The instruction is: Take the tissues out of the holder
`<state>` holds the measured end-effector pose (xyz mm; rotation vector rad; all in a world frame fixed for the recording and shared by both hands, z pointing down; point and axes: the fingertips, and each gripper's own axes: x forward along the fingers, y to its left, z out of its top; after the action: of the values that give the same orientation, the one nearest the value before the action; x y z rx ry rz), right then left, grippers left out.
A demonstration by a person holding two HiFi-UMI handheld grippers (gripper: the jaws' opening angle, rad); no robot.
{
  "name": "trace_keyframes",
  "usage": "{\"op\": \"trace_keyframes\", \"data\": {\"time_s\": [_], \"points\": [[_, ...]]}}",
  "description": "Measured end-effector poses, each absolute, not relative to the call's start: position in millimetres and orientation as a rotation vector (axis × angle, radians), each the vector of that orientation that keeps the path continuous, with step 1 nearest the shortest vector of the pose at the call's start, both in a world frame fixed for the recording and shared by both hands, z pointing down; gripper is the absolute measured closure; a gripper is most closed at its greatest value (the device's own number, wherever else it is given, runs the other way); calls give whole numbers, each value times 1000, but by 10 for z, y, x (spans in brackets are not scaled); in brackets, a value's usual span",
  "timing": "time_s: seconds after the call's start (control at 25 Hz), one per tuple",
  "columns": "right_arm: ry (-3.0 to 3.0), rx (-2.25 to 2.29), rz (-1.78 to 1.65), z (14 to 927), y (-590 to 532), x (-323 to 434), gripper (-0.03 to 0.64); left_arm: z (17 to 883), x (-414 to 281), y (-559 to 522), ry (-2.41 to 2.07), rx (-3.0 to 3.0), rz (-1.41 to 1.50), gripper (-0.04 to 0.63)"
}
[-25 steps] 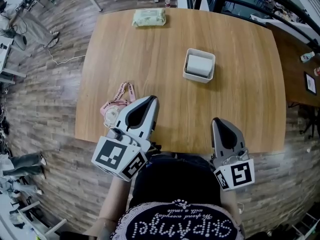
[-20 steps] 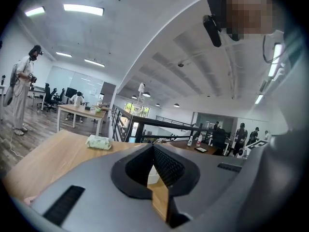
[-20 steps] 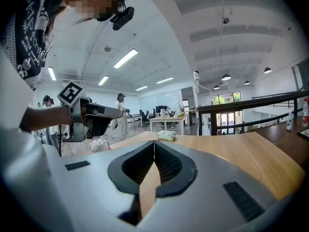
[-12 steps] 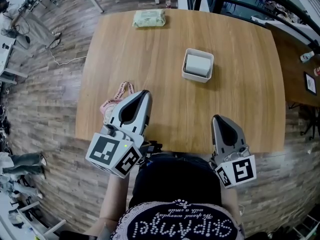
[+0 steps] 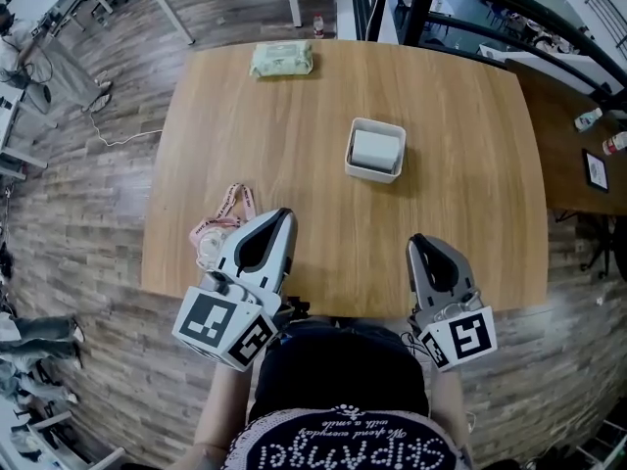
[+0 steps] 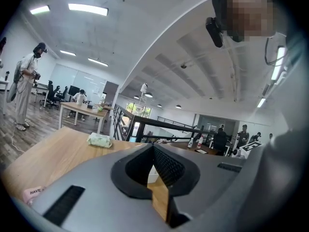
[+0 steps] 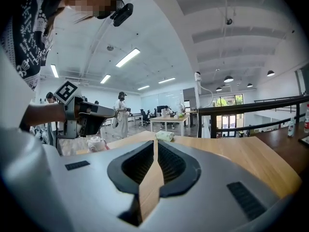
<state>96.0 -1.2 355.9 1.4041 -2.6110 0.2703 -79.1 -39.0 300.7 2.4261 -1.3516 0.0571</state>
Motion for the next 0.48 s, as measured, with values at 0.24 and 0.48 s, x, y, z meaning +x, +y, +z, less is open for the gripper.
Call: {"op": "trace_keyframes", "data": {"time_s": [0.24, 0.48], "points": [[-2636, 1273, 311, 3677, -336, 902, 487, 3052, -856, -412, -1364, 2403, 56, 591], [-2611, 1196, 273, 3840, -686, 902, 470, 3085, -839, -472, -1368, 2390, 58, 591]]}}
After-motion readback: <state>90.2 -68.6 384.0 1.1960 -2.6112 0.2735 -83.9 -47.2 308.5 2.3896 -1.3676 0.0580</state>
